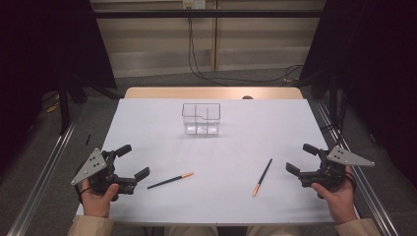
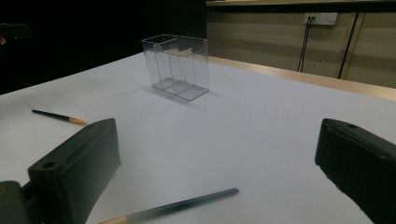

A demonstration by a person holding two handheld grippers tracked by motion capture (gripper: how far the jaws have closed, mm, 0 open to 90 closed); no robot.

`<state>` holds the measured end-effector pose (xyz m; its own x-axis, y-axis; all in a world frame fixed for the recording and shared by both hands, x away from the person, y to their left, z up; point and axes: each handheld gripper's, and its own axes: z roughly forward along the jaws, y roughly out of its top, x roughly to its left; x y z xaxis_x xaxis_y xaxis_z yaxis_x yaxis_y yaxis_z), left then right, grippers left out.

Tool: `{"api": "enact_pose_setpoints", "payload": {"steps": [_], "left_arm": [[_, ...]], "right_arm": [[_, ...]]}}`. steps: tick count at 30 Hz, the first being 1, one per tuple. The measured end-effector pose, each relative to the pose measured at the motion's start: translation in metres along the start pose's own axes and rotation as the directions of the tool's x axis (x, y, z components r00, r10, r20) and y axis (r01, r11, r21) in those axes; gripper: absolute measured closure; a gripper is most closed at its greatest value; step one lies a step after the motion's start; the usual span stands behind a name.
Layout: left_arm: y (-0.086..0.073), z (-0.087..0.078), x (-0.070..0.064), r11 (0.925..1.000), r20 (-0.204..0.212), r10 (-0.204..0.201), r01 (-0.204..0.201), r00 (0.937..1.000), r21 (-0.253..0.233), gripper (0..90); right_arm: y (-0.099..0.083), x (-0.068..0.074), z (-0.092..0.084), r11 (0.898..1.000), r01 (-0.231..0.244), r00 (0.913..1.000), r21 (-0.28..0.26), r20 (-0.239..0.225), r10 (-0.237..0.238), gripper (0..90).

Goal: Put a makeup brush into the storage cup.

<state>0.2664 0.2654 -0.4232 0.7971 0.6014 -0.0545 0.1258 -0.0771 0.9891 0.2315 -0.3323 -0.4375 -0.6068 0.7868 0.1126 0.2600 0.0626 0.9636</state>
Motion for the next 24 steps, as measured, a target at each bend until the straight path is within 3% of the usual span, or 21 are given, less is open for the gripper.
{"api": "enact_pose_setpoints", "payload": {"steps": [17,24], "left_arm": [[0.002,0.006,0.001,0.9999,0.009,-0.005,0.005,0.9999,-0.015,0.0],[0.001,0.013,-0.001,0.9997,0.016,0.009,-0.009,0.9998,0.024,0.0]], "right_arm": [[0.001,0.003,0.0,1.0,0.0,0.9998,-0.008,-0.02,0.0,0.0],[0.004,0.003,0.008,1.0,0.013,0.9993,-0.006,-0.034,-0.014,0.0]]}}
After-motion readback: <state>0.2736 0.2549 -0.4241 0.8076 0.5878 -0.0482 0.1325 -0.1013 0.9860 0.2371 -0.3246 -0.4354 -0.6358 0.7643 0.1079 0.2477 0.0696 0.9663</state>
